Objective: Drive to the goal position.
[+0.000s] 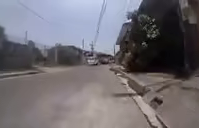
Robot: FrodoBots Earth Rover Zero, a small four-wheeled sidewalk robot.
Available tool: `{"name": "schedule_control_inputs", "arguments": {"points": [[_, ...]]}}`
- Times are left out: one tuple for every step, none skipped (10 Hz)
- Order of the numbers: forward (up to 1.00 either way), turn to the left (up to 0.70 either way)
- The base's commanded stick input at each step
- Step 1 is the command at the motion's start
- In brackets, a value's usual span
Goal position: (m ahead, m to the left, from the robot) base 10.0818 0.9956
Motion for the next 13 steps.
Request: {"name": "schedule_control_inputs", "arguments": {"points": [[1.0, 0.0], [1.0, 0.0], [1.0, 0.0], [1.0, 0.0], [1.0, -0.39], [1.0, -0.4], [1.0, -0.25], [1.0, -0.05], [1.0, 0.0], [1.0, 0.0], [1.0, 0.0], [1.0, 0.0], [1.0, 0.0]]}}
